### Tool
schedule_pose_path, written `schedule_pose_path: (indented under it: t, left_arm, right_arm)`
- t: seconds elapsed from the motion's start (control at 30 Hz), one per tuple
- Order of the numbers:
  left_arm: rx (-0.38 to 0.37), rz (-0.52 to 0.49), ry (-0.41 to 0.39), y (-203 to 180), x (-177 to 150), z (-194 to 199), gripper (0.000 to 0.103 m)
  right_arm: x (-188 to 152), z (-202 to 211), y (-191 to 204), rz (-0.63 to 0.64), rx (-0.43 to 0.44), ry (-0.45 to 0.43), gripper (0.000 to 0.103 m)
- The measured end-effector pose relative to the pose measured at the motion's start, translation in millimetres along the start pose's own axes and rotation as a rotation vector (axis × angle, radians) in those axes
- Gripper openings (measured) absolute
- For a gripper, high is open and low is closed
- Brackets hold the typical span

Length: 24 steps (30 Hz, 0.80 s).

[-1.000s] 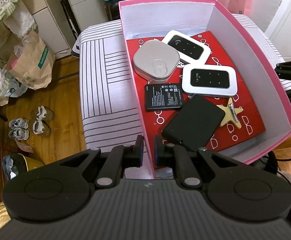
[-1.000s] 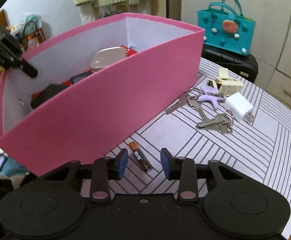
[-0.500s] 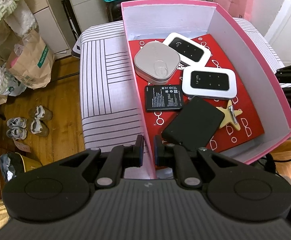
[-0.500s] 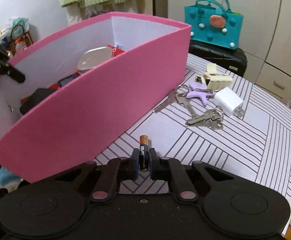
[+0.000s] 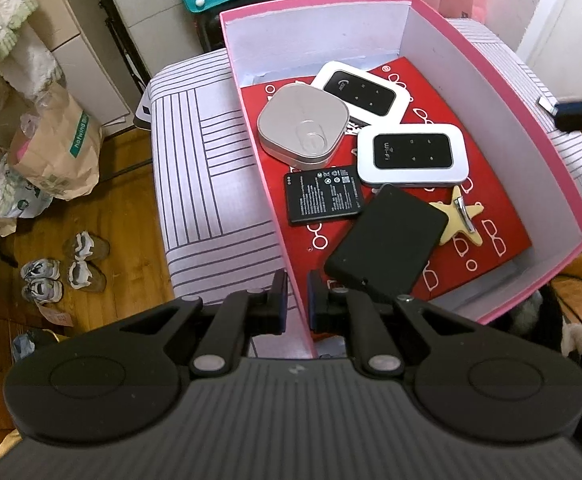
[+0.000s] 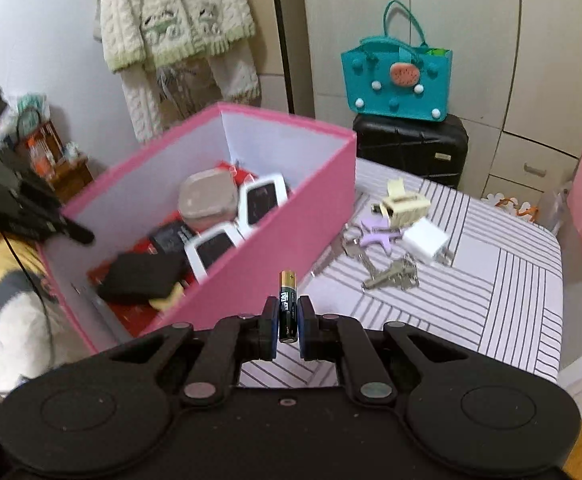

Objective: Organize rigid objects
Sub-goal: 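Carry the AA battery into the pink box and release it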

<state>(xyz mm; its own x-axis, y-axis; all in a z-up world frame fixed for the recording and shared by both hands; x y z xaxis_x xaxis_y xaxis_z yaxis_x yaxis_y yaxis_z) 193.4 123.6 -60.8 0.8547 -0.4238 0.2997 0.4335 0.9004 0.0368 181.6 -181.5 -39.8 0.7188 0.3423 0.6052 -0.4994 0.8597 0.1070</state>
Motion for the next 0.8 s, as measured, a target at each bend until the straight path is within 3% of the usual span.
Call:
schedule_pose_path:
  t: [0.2, 0.4, 0.6, 0.8]
  left_arm:
    - [-0.038, 0.003, 0.024, 2.6, 1.2, -1.1, 0.011]
    - [-0.042, -0.024, 0.041, 2.4, 5.1, -2.9, 0.011]
    - [-0.063, -0.013, 0.033, 5.9, 9.7, -5.1, 0.012]
    - [-0.073, -0.009, 0.034, 7.1, 11.8, -6.6, 0.012]
  right_arm:
    - [27.1, 11.0, 17.7, 0.006, 0.056, -0.025, 0.011]
    - [57.5, -10.4, 47.8, 0.067, 0.13, -0.002, 0.011]
    - [81.4, -51.7, 70.2, 0.142, 0.151, 0.07, 0.011]
    - [91.5, -104.7, 87.5, 0.156, 0.197, 0.206, 0.011]
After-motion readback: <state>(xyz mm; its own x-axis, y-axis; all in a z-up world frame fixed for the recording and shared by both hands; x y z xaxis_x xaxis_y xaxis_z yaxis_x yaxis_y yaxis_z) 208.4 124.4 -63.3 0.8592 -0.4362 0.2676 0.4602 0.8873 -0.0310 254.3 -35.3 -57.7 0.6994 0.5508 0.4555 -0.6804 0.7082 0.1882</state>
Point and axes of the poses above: each gripper's, at about its wrist camera, not at the fingertips, and z roughly against the way its jaws point, y to its left, x to its top, the point moved 9 cm from there along -z, roughly the way its jaws point, and after that the axes turned 8 degrees about y, right-handed, at the moved point
